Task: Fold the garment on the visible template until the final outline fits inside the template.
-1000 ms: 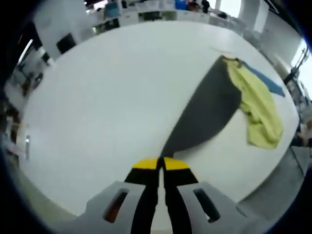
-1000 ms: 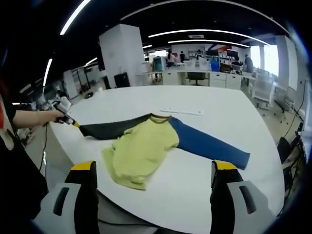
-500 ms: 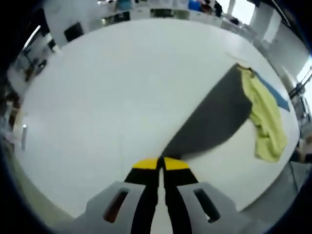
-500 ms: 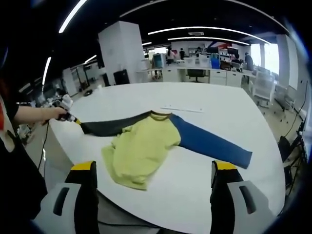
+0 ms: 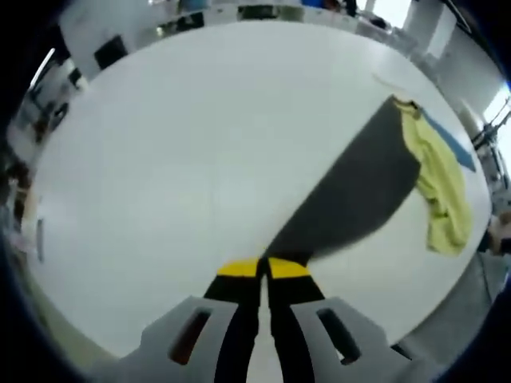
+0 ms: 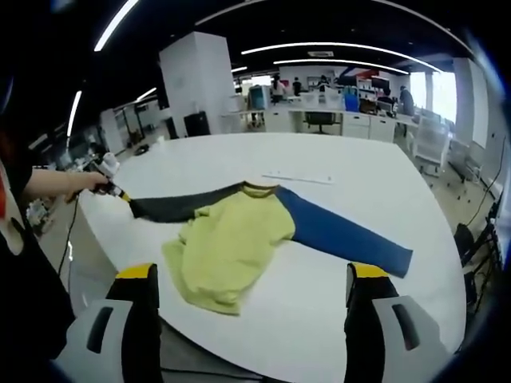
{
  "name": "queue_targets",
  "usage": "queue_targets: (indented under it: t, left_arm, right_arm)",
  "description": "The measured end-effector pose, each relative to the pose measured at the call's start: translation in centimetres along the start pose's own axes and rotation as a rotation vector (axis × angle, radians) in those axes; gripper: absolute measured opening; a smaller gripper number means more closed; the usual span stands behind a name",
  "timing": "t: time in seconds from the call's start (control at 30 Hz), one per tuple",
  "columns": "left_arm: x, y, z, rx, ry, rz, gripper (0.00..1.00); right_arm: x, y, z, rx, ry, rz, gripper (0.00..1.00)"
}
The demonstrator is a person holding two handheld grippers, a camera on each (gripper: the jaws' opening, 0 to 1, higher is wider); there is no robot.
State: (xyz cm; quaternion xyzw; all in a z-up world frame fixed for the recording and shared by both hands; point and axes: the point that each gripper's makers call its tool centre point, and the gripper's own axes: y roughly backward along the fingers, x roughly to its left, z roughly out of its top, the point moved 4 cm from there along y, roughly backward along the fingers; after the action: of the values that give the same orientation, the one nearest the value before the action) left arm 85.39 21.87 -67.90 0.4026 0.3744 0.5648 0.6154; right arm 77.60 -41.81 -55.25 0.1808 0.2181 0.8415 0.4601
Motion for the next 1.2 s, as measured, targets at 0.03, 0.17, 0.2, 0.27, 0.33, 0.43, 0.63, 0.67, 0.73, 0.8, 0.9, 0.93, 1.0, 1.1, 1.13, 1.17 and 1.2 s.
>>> queue_targets:
  t: [0.03,0.17,0.2,0.27,0.33,0.43,0.63,0.67,0.73,0.8,0.9,0.93,1.0,1.1,1.13,1.17,1.2]
  left_arm:
    - [0.2,-0.1,0.1,0.005,-0.010,0.001,0.00]
    - [0.9,-1.1,0.9,0.031,-0.052,0.005,0.00]
    - [1.0,-1.3,0.9,0.037,-0.066,0.009,0.00]
    - [1.1,-1.6,1.0,0.049,-0.080,0.011,0.00]
    - [1.5,-2.1,1.2,0.056,-0.098,0.015,0.00]
    - [2.0,-2.9,1.3,0.067,-0.106,0.023,0.00]
    - [2.5,-4.0,1.7,0.081,-0.111,0.037,0.00]
    - [2.6,-4.1,1.7,0.085,-0.112,0.038,0.00]
    - [2.5,-4.3,1.7,0.092,-0.114,0.041,0.00]
    - [2.4,-4.5,1.6,0.101,-0.117,0.040,0.00]
    - [2.2,-4.5,1.4,0.111,-0.124,0.040,0.00]
    - [2.2,-4.6,1.5,0.112,-0.126,0.040,0.00]
    - [2.3,-4.7,1.6,0.115,-0.128,0.042,0.00]
    - [2.5,-5.0,1.7,0.120,-0.134,0.044,0.00]
    - [2.5,-5.1,1.7,0.123,-0.137,0.043,0.00]
    - [2.6,-5.1,1.7,0.124,-0.138,0.044,0.00]
    - [2.6,-5.2,1.8,0.125,-0.140,0.045,0.00]
  right_arm:
    - [0.0,-0.1,0.0,0.004,0.001,0.000,0.96]
    - [0.2,-0.4,-0.2,0.014,0.003,0.003,0.96]
    - [0.3,-0.5,-0.2,0.016,0.004,0.003,0.96]
    - [0.3,-0.6,-0.3,0.023,0.006,0.000,0.96]
    - [0.3,-0.6,-0.3,0.026,0.007,-0.002,0.96]
    - [0.1,-0.6,-0.2,0.030,0.006,-0.009,0.96]
    - [0.0,-1.0,0.0,0.038,0.007,-0.016,0.96]
    - [0.0,-1.1,0.1,0.038,0.007,-0.016,0.96]
    - [0.1,-1.4,0.2,0.042,0.008,-0.016,0.96]
    - [0.1,-1.6,0.2,0.047,0.009,-0.016,0.96]
    - [0.0,-2.0,0.2,0.053,0.007,-0.014,0.96]
    - [0.0,-2.0,0.2,0.055,0.007,-0.015,0.96]
    - [0.0,-2.2,0.1,0.058,0.005,-0.015,0.96]
    - [0.0,-2.4,0.2,0.063,0.004,-0.018,0.96]
    - [0.0,-2.4,0.2,0.064,0.003,-0.019,0.96]
    - [0.0,-2.5,0.2,0.064,0.001,-0.019,0.96]
    - [0.0,-2.6,0.3,0.063,0.000,-0.020,0.96]
